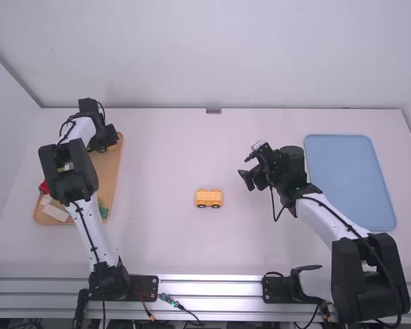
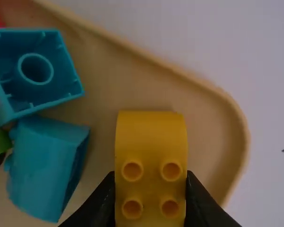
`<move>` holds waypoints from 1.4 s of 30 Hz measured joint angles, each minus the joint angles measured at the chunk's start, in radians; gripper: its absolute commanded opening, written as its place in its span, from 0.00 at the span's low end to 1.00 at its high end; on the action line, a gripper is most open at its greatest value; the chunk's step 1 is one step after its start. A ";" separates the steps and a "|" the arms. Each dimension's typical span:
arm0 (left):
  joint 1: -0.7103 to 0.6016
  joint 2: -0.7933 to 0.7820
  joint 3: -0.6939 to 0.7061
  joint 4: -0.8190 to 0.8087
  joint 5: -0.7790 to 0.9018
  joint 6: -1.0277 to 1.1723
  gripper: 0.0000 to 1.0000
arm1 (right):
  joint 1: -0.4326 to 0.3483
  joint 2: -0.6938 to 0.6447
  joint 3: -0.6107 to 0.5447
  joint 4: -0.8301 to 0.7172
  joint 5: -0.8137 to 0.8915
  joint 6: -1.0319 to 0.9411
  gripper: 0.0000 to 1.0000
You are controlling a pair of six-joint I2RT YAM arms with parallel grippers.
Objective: Assemble lego blocks to make yellow taxi
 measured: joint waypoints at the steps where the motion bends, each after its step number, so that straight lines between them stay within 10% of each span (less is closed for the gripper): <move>1: 0.000 0.000 0.016 -0.025 0.000 0.000 0.02 | 0.000 0.000 0.000 0.000 0.000 0.001 0.99; 15: -0.025 -0.120 0.064 -0.116 0.008 0.097 0.02 | 0.000 0.000 0.000 0.033 0.023 0.006 0.99; 24: -0.189 -0.563 -0.373 0.212 0.067 0.251 0.02 | 0.000 0.000 0.000 -0.019 0.021 0.000 0.99; 33: -0.337 -0.808 -0.673 0.056 0.357 0.750 0.02 | 0.000 0.007 0.000 -0.083 -0.236 -0.210 0.99; 42: -0.406 -0.871 -0.731 -0.126 0.608 1.175 0.04 | 0.000 0.266 -0.108 0.306 -0.521 -0.342 0.99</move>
